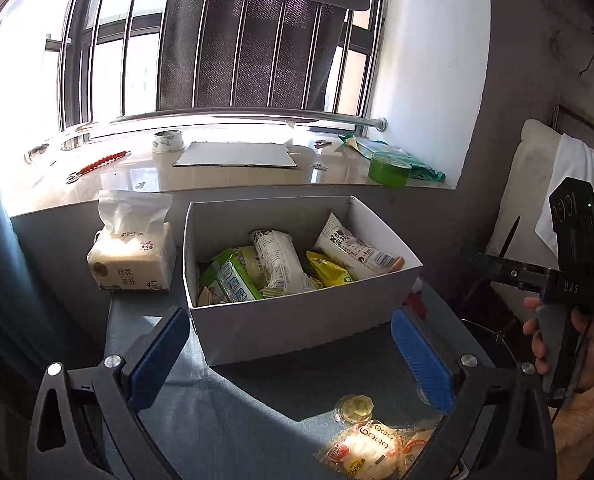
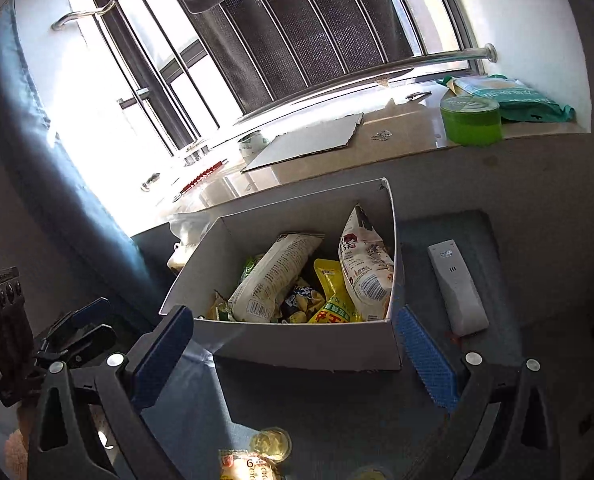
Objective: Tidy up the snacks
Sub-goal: 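Box the yellow-green chip bag with the left tool while the right boxes the illustrated bag, then grasp a clear jelly cup with the right tool and another with the left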
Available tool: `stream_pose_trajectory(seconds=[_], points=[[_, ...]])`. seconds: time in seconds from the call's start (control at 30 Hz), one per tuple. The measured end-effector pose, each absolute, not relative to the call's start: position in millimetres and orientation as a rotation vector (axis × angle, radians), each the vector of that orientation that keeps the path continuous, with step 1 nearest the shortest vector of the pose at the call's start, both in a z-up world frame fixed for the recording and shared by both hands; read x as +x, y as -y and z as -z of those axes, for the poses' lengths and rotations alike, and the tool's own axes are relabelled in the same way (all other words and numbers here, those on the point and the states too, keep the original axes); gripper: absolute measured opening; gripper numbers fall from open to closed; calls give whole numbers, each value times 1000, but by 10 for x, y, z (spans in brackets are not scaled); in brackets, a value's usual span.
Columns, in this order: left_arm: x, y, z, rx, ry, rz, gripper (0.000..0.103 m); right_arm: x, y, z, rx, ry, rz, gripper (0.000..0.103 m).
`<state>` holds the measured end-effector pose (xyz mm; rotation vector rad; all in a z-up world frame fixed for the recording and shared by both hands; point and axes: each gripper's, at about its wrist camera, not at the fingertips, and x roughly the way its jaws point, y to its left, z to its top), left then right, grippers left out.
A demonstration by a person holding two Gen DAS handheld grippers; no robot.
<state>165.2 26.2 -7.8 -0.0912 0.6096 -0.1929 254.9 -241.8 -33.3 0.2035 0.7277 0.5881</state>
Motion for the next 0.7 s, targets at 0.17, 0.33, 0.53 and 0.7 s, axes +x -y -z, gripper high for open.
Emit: stream_pose_trajectory(seconds=[0.17,0.33,0.53,0.7], points=[[1036,-89,228,-118,-576,225,103,1885,2678,503,154,-684,-581,103],[545,20,615,-212,-598,221,103,1339,2914,924,167,-699,-506,103],[237,151,992,-248,-650,223,103,955,3056,1436,202,-765,-464,103],[213,204,1034,-239,-659,233,103,1049,2979,1556,166,-775,-462,103]])
